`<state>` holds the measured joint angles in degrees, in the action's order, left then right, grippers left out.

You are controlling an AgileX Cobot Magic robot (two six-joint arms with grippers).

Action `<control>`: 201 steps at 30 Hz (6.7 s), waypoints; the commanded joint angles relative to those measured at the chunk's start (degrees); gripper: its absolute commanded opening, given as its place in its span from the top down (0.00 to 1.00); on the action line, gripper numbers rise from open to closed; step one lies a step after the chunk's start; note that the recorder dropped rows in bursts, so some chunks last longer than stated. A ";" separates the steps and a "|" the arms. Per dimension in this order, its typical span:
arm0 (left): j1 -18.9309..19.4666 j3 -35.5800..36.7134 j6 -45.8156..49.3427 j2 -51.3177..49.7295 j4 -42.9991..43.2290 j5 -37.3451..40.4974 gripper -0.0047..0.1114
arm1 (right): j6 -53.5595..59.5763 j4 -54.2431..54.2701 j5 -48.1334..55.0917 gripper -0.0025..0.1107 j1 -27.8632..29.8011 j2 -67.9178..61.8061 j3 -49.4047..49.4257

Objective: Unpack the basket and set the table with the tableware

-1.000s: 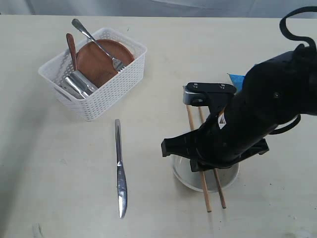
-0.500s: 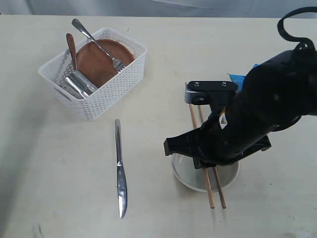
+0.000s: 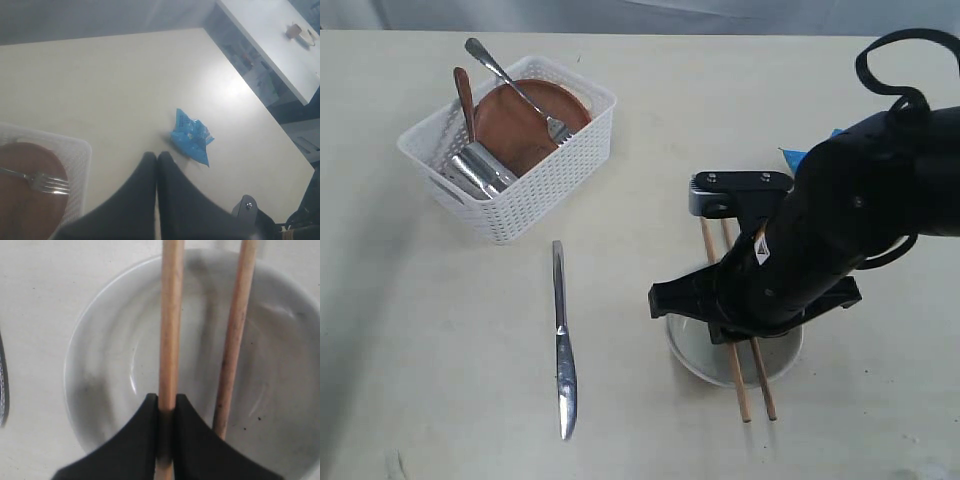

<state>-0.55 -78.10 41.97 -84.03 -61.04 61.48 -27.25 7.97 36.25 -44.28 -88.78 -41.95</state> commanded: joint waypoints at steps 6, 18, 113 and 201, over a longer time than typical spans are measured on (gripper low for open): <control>0.19 0.39 -0.39 0.48 -0.78 0.25 0.96 | 1.39 -0.55 -0.32 0.98 0.13 -0.06 0.03; 0.19 0.39 -0.39 0.48 -0.78 0.50 0.96 | 1.53 -0.55 -1.39 0.98 0.13 -0.06 0.03; 0.19 0.39 -5.37 -3.40 10.23 -2.71 0.96 | -0.39 -4.45 3.73 0.67 0.13 26.97 0.03; 0.19 0.39 -5.34 -5.86 10.01 -2.69 0.96 | 10.42 -1.99 8.77 0.90 0.01 -3.47 -3.93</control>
<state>-0.55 -78.06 36.84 -90.00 -50.31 59.12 -16.85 4.70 44.20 -44.28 -92.21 -46.01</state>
